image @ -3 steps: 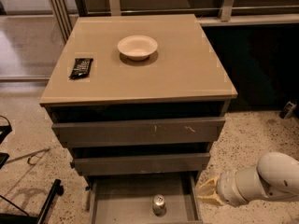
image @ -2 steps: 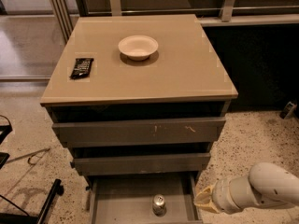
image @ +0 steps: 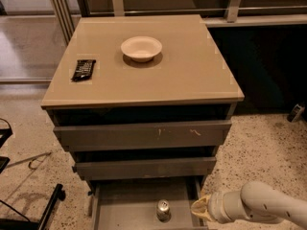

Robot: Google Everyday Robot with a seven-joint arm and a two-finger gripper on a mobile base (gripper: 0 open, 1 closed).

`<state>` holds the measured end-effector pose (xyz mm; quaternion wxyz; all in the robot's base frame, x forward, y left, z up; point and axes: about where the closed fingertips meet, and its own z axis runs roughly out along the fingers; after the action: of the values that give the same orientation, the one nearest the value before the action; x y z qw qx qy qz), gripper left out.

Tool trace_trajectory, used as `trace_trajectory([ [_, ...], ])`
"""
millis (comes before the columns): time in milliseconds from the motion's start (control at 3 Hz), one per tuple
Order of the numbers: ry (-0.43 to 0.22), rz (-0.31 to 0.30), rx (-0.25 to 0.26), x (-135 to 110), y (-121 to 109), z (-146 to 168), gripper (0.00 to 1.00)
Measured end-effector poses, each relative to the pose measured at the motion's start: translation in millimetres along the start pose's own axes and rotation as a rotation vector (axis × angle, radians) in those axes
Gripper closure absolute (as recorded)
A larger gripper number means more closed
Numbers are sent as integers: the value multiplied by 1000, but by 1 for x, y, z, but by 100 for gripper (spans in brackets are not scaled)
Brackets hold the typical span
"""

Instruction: Pick 7up can from bottom drawer and place on counter

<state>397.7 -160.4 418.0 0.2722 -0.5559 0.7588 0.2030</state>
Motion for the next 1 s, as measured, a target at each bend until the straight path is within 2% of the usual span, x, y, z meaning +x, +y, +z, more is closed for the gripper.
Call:
trace_trajectory([
  [333,26,2,28,19,-3,3,100],
  [667,41,12,64,48,-13,15,81],
  [1000,20,8,77,63,-21,39,58],
])
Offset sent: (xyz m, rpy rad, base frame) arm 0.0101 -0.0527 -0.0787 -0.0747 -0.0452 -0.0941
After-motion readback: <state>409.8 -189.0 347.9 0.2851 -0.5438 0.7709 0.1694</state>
